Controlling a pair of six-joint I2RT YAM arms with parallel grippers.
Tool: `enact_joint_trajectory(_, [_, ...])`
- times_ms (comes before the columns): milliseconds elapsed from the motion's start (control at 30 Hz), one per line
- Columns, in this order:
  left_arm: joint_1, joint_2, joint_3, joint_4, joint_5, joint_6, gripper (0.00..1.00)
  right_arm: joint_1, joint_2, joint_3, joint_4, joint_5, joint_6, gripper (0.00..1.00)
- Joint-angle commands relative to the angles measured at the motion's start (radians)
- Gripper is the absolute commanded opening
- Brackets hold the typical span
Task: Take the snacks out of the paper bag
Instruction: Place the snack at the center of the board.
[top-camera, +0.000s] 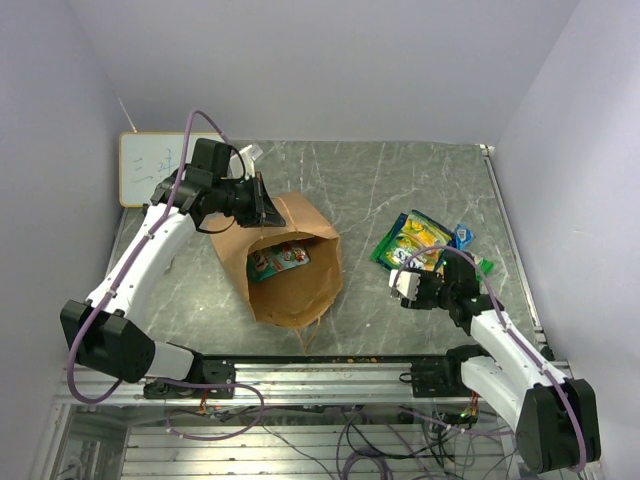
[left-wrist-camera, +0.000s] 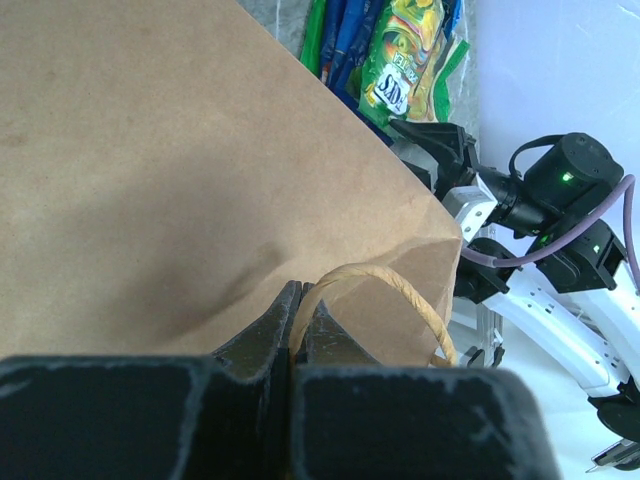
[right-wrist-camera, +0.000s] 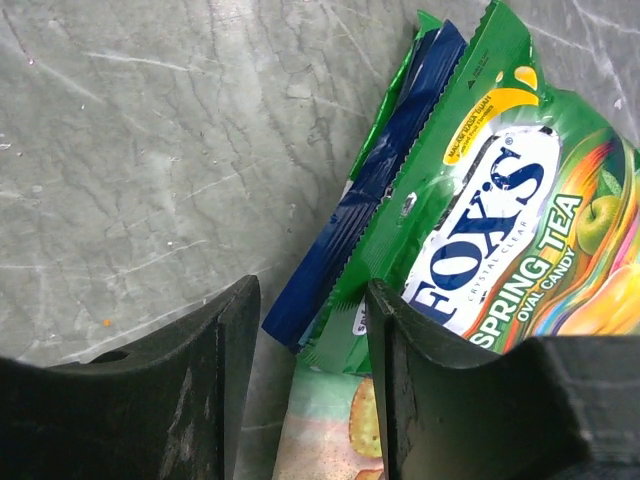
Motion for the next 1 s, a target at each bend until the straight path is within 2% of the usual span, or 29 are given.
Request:
enact_joint_trajectory(0, [0.005, -0.011, 0.007, 0.012, -0.001, 0.014, 0.07, 0.011, -0.019, 0.044, -0.001, 0.006, 0.031, 0.46])
enact_joint_trajectory(100, [0.006, -0.014, 0.01, 0.01, -0.01, 0.015, 0.07, 0.011, -0.023, 0.137, -0.063, -0.007, 0.053, 0.46])
enact_joint_trajectory(200, [0.005, -0.02, 0.008, 0.011, -0.017, 0.008, 0.07, 0.011, -0.029, 0.236, -0.142, -0.06, 0.1, 0.62])
enact_joint_trajectory(233, [0.005, -0.023, 0.006, 0.012, -0.02, 0.005, 0.07, 0.011, -0.036, 0.254, -0.154, -0.079, 0.115, 0.63])
enact_joint_trajectory(433, [0.006, -0.048, 0.004, 0.01, -0.031, -0.024, 0.07, 0.052, -0.095, 0.324, -0.156, -0.18, 0.221, 0.64])
enact_joint_trajectory(533, [0.005, -0.06, 0.002, 0.007, -0.029, -0.046, 0.07, 0.11, -0.109, 0.359, -0.105, -0.245, 0.303, 0.63])
enact_joint_trajectory(633, [0.005, -0.067, 0.0, 0.008, -0.009, -0.072, 0.07, 0.235, -0.103, 0.391, -0.013, -0.273, 0.408, 0.63])
enact_joint_trajectory(733, [0.004, -0.076, -0.005, 0.014, -0.002, -0.088, 0.07, 0.419, -0.046, 0.426, 0.087, -0.214, 0.477, 0.62])
enact_joint_trajectory(967, [0.005, -0.081, -0.014, 0.014, -0.007, -0.088, 0.07, 0.758, 0.186, 0.538, 0.187, -0.056, 0.412, 0.62])
